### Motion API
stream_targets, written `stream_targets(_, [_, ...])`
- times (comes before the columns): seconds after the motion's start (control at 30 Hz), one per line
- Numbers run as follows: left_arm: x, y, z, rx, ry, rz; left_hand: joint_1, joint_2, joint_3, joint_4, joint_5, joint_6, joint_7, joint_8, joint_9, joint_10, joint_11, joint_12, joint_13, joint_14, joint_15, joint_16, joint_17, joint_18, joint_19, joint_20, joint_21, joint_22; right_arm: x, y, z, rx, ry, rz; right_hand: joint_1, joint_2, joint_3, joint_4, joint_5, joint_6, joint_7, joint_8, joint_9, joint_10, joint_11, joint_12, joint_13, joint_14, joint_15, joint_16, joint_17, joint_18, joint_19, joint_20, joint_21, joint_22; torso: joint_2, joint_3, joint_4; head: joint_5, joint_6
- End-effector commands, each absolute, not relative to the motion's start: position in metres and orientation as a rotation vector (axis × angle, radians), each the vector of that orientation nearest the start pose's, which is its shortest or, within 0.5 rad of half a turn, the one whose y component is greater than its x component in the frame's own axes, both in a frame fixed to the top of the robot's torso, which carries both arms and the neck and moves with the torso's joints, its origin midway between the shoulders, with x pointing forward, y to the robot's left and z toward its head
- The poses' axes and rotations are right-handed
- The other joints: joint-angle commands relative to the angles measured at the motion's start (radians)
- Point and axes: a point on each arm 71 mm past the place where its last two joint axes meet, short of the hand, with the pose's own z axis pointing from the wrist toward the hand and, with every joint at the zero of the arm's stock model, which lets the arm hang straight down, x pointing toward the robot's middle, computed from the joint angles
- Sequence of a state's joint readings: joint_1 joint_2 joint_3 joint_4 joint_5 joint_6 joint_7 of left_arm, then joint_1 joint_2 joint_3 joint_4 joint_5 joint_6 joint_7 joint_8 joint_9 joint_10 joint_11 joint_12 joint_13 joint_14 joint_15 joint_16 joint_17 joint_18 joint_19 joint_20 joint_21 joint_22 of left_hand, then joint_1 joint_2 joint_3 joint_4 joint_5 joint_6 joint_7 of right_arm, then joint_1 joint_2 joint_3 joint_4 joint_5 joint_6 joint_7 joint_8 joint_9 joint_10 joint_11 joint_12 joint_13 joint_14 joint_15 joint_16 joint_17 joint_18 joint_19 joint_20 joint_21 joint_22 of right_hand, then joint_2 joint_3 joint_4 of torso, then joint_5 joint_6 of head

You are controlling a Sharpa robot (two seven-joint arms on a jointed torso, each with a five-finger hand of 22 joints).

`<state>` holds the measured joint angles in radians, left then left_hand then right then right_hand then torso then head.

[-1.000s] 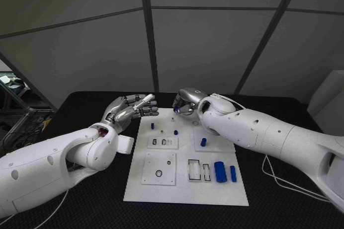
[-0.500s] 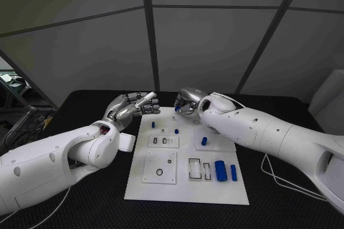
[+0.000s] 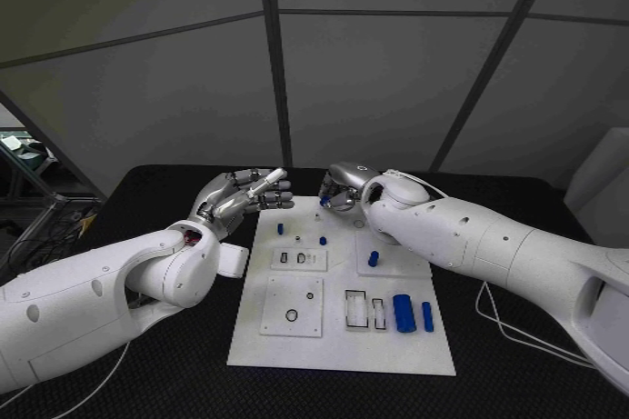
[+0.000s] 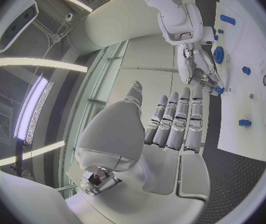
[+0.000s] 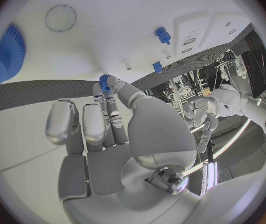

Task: Assemble the parts on the task board

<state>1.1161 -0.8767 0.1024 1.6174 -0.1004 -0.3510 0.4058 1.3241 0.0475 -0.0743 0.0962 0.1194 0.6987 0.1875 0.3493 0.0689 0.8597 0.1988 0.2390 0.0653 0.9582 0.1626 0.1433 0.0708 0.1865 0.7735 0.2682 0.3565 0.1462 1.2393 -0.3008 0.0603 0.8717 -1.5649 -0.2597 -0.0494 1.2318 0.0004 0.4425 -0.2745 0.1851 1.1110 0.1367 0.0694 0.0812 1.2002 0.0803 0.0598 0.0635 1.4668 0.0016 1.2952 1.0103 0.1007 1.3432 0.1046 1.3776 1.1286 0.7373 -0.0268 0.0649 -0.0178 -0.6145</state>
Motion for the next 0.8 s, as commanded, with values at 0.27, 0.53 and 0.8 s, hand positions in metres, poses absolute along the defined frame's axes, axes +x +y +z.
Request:
stream_targets(0.27, [0.4764, 0.1995, -0.1524, -1.020, 1.337, -1.631, 0.001, 0.003, 0.000, -0.007, -0.002, 0.008, 0.048, -0.003, -0.001, 0.006, -0.001, -0.004, -0.001, -0.003, 0.002, -0.005, -0.001, -0.005, 0.009, 0.001, 0.004, -0.002, 0.5916, -0.0916, -0.1648, -0.223, 1.579, 0.556, -0.016, -0.021, 0.016, 0.002, -0.008, -0.034, 0.014, -0.009, -0.005, -0.043, 0.012, -0.002, -0.001, 0.006, 0.006, -0.002, -0.010, -0.013, -0.018, 0.009, -0.008, -0.016, 0.001, -0.0010, 0.0000, 0.001, 0.000])
stream_targets(0.53, [0.4766, 0.1994, -0.1522, -1.020, 1.338, -1.631, 0.001, 0.003, 0.000, -0.007, -0.002, 0.008, 0.048, -0.003, -0.001, 0.006, -0.001, -0.004, -0.001, -0.003, 0.002, -0.005, -0.001, -0.005, 0.009, 0.001, 0.004, -0.002, 0.5925, -0.0906, -0.1649, -0.210, 1.577, 0.570, -0.018, -0.045, 0.017, 0.002, -0.019, -0.079, 0.031, -0.008, -0.012, -0.130, 0.034, -0.002, -0.002, -0.008, 0.024, -0.028, -0.063, 0.001, -0.060, 0.027, -0.041, -0.085, 0.001, -0.0008, -0.0002, 0.003, 0.002])
stream_targets(0.8, [0.4770, 0.1996, -0.1521, -1.021, 1.339, -1.630, 0.001, 0.004, -0.001, -0.010, -0.003, 0.009, 0.048, -0.003, -0.001, 0.007, -0.002, -0.006, -0.001, -0.003, 0.002, -0.006, -0.001, -0.005, 0.009, 0.001, 0.005, -0.002, 0.5931, -0.0919, -0.1646, -0.202, 1.571, 0.570, -0.012, -0.062, -0.009, 0.005, -0.026, -0.133, 0.028, -0.009, -0.017, -0.188, 0.041, -0.001, -0.001, -0.017, 0.030, -0.047, -0.099, 0.012, -0.094, 0.034, -0.073, -0.147, 0.001, -0.0008, -0.0015, 0.005, 0.002])
